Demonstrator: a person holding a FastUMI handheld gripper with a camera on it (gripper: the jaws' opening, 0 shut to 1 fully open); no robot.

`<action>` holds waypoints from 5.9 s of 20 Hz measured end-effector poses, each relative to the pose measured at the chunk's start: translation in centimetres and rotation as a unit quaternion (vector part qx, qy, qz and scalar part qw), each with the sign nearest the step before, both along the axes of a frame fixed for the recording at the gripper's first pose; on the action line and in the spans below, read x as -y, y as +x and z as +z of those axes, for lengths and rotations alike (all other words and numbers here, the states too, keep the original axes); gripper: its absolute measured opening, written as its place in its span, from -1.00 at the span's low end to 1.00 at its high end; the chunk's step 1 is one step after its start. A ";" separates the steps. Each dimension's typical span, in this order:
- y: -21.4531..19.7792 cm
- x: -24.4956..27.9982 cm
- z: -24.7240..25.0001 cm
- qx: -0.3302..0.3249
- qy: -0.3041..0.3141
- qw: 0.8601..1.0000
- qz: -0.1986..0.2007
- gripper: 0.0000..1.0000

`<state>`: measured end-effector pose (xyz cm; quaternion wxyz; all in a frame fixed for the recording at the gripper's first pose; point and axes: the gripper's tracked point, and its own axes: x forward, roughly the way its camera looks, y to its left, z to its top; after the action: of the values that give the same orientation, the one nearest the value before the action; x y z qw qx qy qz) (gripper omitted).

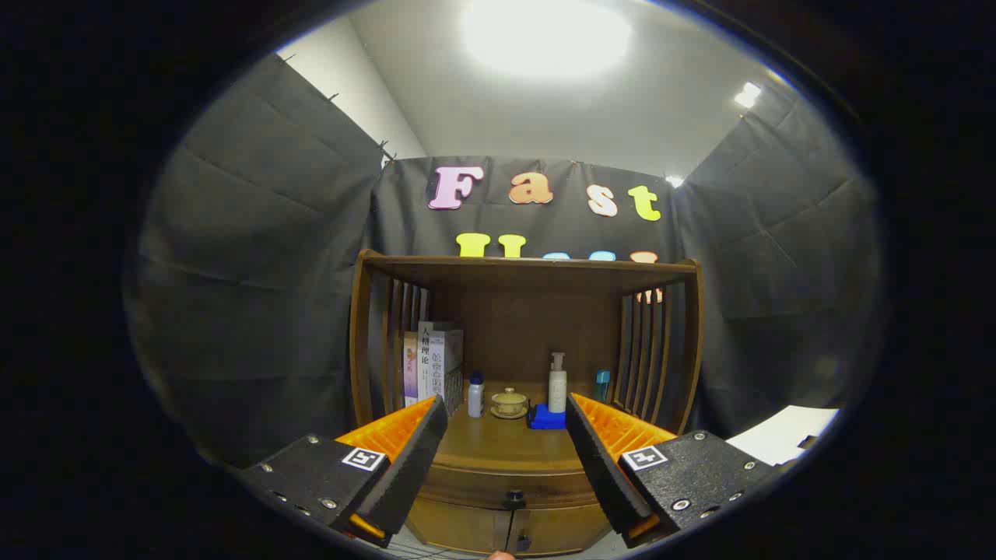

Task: Pull open the drawer, take out the items inside it, and place them on the countertop above the cabinet.

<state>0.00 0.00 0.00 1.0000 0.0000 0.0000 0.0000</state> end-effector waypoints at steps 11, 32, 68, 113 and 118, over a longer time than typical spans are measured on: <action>0.2 -0.4 -0.8 -0.013 -0.006 1.000 0.007 0.89; 3.2 1.1 -7.7 -0.059 -0.005 0.998 -0.013 0.90; 10.2 1.0 -33.2 -0.165 0.047 0.985 -0.010 -0.07; -8.6 0.4 -26.1 -0.179 0.027 0.982 0.061 0.56; -7.4 0.7 -20.9 -0.167 0.035 0.982 0.078 0.92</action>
<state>-7.39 -0.69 -20.90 0.9823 0.0349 0.1667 0.0780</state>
